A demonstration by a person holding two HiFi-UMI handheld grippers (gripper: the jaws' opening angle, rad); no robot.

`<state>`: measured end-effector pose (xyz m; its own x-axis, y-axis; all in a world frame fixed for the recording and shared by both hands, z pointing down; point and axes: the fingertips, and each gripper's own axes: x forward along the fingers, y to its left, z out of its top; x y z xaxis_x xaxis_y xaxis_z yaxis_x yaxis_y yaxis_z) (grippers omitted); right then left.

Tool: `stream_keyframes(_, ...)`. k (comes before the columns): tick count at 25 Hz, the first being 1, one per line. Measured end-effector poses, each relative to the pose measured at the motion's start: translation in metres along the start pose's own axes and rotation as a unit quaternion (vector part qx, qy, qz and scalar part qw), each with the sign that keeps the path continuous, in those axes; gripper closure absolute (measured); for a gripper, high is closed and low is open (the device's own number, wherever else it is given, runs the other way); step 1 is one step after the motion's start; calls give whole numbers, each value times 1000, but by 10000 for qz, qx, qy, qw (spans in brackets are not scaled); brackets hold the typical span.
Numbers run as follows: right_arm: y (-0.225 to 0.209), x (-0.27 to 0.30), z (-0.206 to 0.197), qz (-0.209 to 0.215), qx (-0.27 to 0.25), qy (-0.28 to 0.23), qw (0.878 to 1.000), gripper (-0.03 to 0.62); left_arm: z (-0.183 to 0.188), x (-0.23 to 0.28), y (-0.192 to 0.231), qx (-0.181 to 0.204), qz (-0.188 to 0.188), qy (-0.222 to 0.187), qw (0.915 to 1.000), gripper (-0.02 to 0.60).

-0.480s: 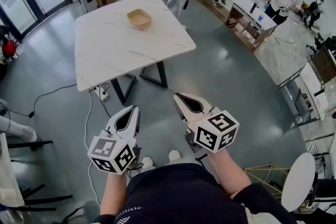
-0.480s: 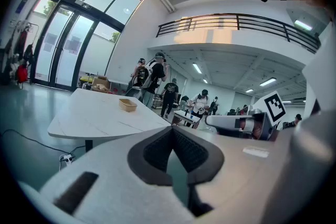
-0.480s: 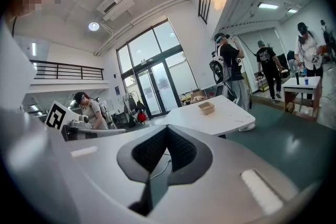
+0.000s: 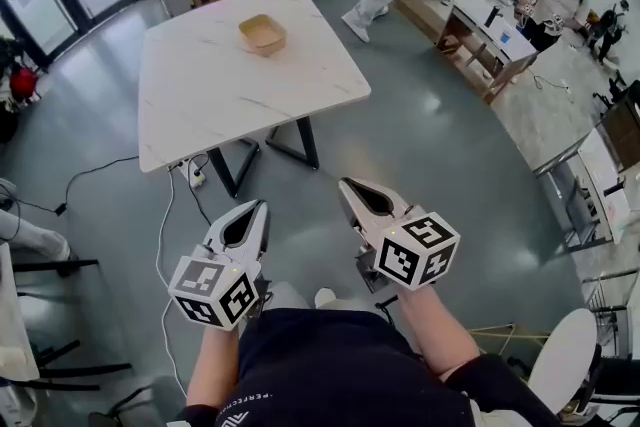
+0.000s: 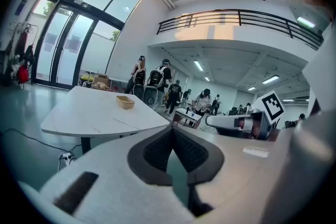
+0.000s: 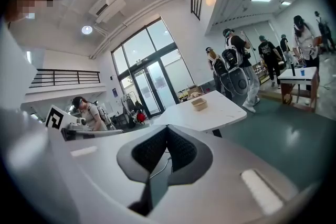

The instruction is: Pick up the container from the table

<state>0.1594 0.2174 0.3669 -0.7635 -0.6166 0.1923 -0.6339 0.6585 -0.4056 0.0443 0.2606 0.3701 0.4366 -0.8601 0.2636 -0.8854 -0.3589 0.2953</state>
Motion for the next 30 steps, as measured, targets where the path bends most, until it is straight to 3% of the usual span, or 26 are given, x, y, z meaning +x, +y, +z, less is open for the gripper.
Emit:
stream_keyframes(14,-30,39,10,-53,47,184,9998,595,20,52,29,-18,-113,51,9999,588)
stream_keyframes(30,-65,167,58,-197,55,298,9993,595,72,124,134,-164,-202,82,9996,588)
